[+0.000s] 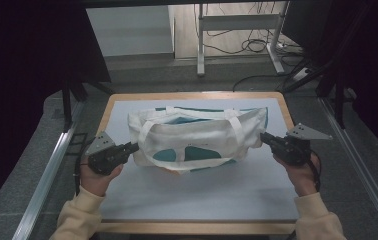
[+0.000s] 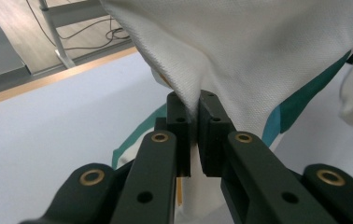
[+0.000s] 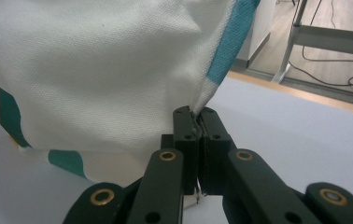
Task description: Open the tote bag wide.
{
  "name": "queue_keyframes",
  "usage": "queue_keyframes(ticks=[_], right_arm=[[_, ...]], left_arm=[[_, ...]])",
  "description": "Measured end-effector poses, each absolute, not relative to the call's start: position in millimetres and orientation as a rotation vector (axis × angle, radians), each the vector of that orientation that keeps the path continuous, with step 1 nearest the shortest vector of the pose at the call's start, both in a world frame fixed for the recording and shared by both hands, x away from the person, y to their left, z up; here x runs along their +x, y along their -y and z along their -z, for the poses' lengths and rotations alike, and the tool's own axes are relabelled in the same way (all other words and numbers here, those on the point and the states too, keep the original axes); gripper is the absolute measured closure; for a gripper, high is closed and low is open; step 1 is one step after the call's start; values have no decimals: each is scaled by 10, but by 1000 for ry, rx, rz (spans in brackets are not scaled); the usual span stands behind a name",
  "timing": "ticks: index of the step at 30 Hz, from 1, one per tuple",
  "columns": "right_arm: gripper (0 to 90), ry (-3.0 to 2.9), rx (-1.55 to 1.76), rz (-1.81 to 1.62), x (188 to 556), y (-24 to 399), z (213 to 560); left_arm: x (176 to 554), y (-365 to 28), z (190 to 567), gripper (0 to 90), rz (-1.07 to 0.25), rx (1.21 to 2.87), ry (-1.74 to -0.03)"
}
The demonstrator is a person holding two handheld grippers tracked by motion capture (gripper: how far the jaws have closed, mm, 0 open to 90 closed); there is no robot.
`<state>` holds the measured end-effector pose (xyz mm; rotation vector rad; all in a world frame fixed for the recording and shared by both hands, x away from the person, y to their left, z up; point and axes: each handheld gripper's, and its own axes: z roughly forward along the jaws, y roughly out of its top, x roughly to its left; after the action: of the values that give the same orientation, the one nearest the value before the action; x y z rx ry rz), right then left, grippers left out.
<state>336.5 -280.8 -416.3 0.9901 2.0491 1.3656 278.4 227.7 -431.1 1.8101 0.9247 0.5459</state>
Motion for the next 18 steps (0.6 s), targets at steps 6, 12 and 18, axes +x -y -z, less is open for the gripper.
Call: queue_keyframes(ticks=[6, 12, 18], right_arm=[[864, -2066, 1011, -1359, 3357, 2807, 4287], [864, -2066, 1014, -1363, 3365, 2807, 4311], [863, -2059, 1018, -1353, 3369, 2780, 4357]], left_arm=[[2773, -2259, 4410, 847, -526, 1813, -934], [2763, -2266, 4454, 847, -512, 1795, -946], [2728, -2247, 4517, 850, -517, 1809, -950]])
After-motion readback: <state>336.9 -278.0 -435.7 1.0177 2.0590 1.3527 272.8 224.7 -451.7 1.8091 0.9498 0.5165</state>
